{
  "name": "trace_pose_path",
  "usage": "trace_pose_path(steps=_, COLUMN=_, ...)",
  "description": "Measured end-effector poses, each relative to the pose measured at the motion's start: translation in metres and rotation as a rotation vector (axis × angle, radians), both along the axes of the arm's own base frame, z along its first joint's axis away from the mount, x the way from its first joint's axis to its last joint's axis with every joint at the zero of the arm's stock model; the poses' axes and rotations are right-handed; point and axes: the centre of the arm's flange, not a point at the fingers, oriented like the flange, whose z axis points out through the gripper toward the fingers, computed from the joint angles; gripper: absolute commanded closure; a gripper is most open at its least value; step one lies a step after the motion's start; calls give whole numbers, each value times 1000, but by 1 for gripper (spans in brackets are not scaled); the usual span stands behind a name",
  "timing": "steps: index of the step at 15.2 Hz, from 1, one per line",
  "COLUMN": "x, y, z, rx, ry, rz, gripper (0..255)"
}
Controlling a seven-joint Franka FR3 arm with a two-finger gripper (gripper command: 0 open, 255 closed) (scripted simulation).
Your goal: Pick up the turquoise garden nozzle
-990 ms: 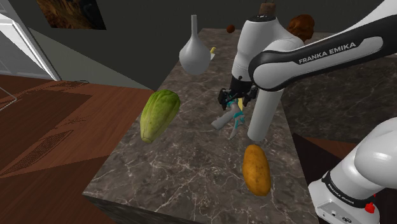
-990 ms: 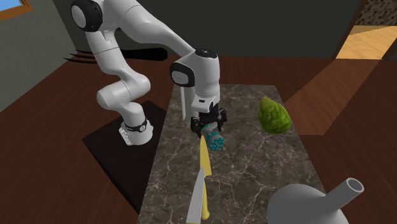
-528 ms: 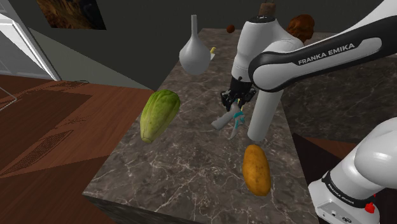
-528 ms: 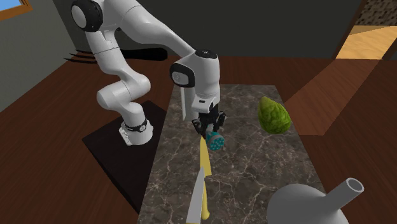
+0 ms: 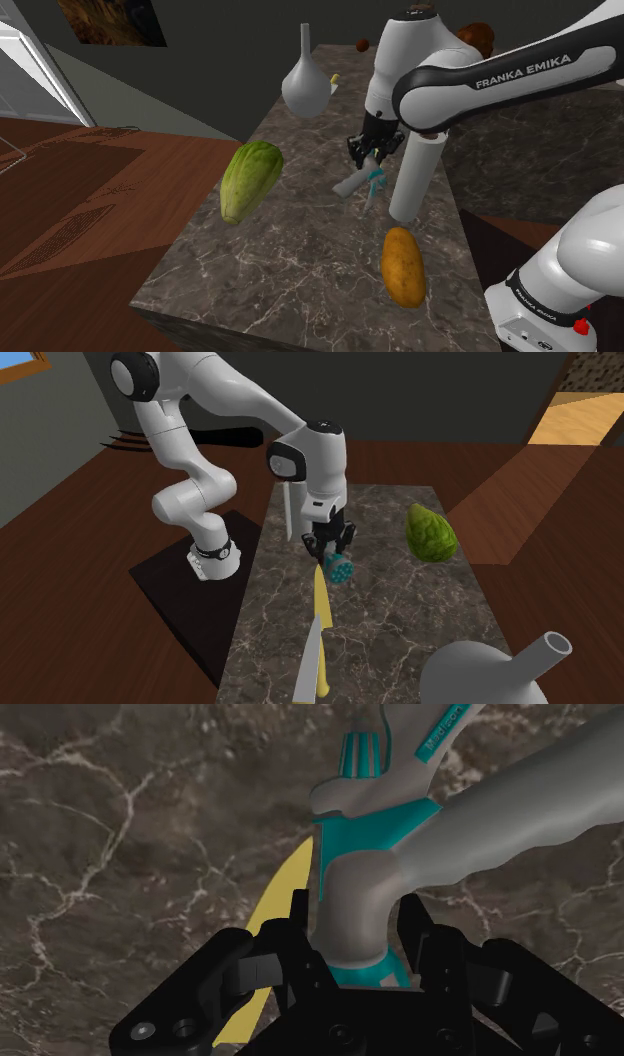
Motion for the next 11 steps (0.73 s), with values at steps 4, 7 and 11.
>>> trace_pose_path(steps=4, x=0, y=0, z=21, rx=0, ry=0, rz=0, gripper=255)
trace_pose_path(steps=7, x=-1, y=-1, z=37, rx=0, ry=0, rz=0, gripper=255)
trace_pose_path(steps=11, x=0, y=0, z=56, rx=0, ry=0, rz=0, gripper=255)
